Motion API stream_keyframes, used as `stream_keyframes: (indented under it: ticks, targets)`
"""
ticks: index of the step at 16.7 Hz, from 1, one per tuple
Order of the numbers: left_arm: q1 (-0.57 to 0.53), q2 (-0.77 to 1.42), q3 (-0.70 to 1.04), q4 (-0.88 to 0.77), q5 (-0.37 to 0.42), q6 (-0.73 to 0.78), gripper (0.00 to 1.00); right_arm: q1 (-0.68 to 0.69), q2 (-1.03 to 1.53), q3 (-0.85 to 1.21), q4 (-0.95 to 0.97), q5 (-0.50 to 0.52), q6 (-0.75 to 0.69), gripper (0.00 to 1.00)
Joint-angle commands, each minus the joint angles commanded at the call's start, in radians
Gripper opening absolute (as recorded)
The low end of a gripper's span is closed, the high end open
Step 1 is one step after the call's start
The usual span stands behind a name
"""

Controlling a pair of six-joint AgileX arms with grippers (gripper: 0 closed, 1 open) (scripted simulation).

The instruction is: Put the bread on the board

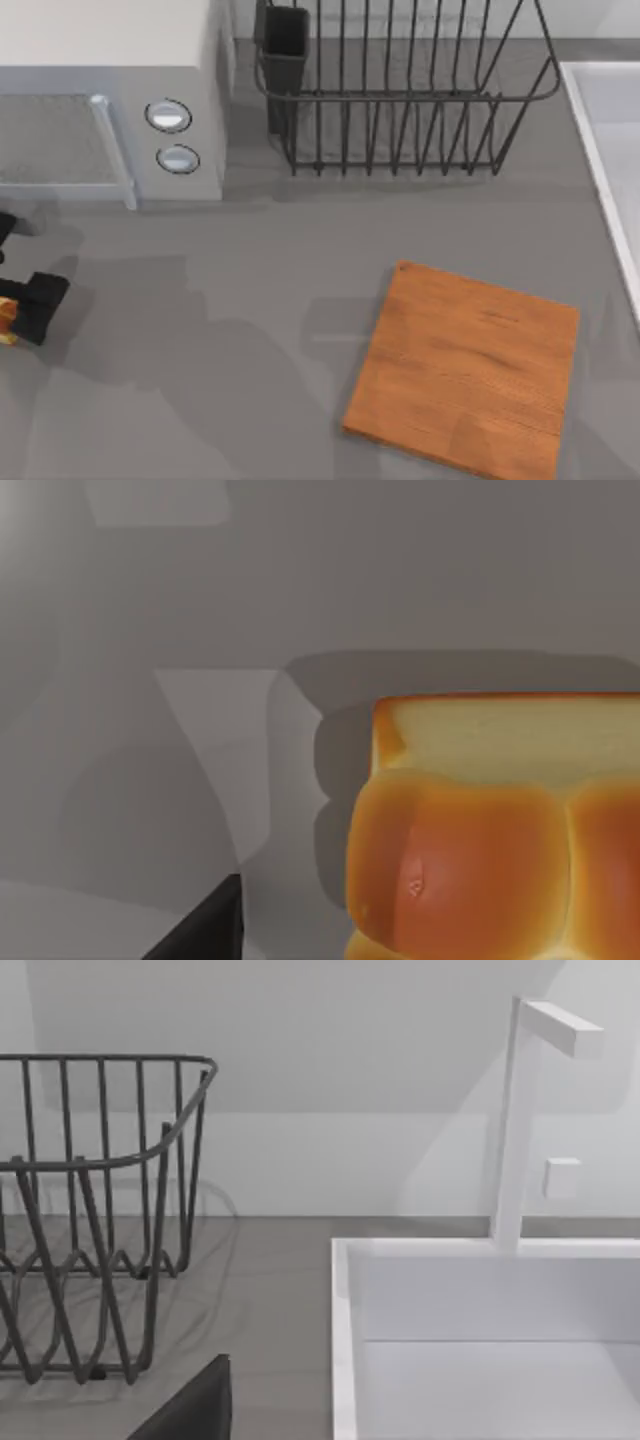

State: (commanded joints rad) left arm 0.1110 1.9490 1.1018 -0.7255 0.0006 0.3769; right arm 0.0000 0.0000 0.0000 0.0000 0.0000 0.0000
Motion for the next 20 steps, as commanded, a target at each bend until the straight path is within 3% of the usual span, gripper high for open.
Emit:
stream_keyframes:
  ticks: [11,20]
  targets:
    - [0.0,0.0,0.0,0.0,0.0,0.0,0.02,0.0,0.0,0.0,0.0,0.0,0.0,1.0]
    - [0.004,-0.039,-0.001,-0.036,0.0,-0.001,0.0,0.0,0.0,0.0,0.0,0.0,0.0,1.0]
